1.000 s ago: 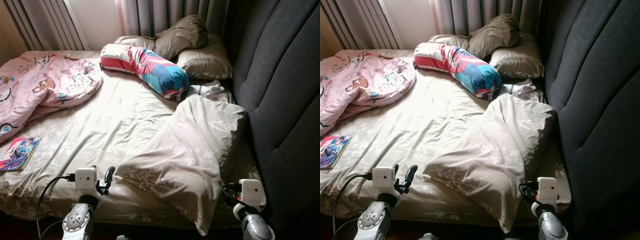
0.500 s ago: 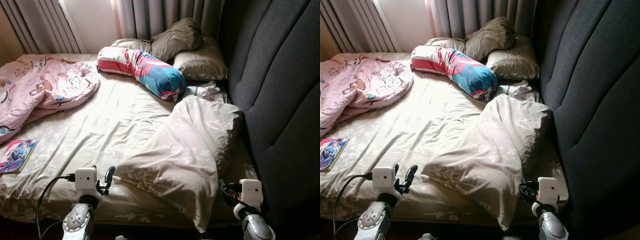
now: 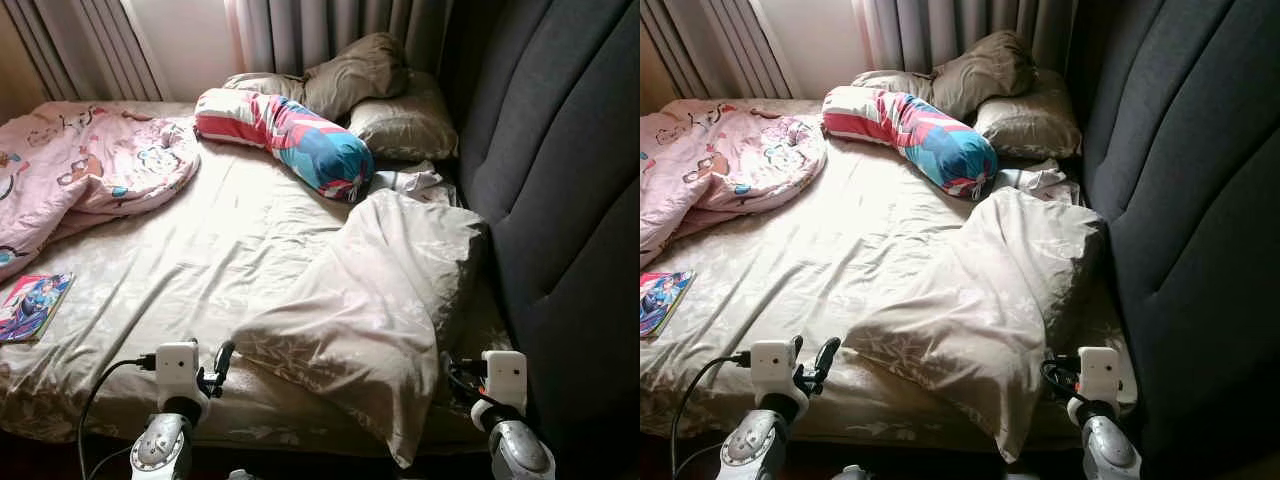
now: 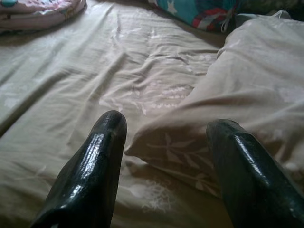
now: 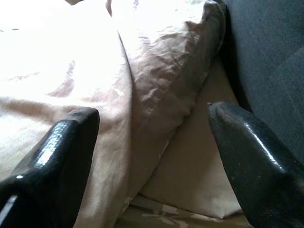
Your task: Clean up the room
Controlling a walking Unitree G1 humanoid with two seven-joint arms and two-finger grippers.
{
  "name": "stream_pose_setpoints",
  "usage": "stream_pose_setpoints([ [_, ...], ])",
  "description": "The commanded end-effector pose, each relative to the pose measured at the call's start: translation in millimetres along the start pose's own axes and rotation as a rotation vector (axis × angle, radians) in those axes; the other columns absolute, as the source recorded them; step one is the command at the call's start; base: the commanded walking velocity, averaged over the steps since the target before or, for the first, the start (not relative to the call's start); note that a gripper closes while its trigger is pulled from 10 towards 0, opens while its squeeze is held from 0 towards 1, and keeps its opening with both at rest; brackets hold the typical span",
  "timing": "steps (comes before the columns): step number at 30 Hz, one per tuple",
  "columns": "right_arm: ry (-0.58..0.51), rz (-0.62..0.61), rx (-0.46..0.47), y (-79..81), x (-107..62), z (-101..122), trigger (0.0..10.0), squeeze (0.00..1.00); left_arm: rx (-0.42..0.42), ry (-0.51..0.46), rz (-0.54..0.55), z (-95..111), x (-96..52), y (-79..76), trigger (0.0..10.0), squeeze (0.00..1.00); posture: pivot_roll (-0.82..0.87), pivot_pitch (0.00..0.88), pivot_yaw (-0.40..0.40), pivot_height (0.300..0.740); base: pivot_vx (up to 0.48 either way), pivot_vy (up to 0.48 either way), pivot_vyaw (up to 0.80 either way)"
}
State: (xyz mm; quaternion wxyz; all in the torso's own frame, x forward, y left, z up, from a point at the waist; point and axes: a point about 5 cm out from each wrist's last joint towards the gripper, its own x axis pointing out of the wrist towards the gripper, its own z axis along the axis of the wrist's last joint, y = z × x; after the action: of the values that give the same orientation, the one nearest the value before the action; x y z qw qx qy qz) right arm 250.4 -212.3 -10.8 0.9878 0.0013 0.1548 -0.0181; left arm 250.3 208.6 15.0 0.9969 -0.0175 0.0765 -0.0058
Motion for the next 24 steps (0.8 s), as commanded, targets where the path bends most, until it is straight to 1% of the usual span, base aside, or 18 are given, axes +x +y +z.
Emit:
stream_pose_setpoints([
  [1,-0.010,0.007,0.005,2.2,2.9,4.0,10.0,0.00,-0.012,0.043,0.010,-9.0,-5.8,2.7,10.0,0.00,-0.10,0.043,-0.002,0.661,0.000,0.000,0.00],
  [8,-0.007,0.002,0.014,2.6,3.9,4.4,10.0,0.00,-0.009,0.036,0.015,-7.5,-5.5,3.6,10.0,0.00,-0.10,0.048,0.004,0.661,0.000,0.000,0.00],
  [17,-0.015,-0.002,0.020,3.1,2.3,3.1,10.0,0.00,-0.001,0.012,0.011,-0.8,-1.0,3.8,10.0,0.00,-0.10,0.048,0.010,0.661,0.000,0.000,0.00],
  [24,0.012,0.006,0.019,5.9,1.9,-0.7,10.0,0.00,0.001,0.004,0.001,1.7,0.3,3.3,10.0,0.00,-0.11,0.052,0.017,0.661,0.000,0.000,0.00],
])
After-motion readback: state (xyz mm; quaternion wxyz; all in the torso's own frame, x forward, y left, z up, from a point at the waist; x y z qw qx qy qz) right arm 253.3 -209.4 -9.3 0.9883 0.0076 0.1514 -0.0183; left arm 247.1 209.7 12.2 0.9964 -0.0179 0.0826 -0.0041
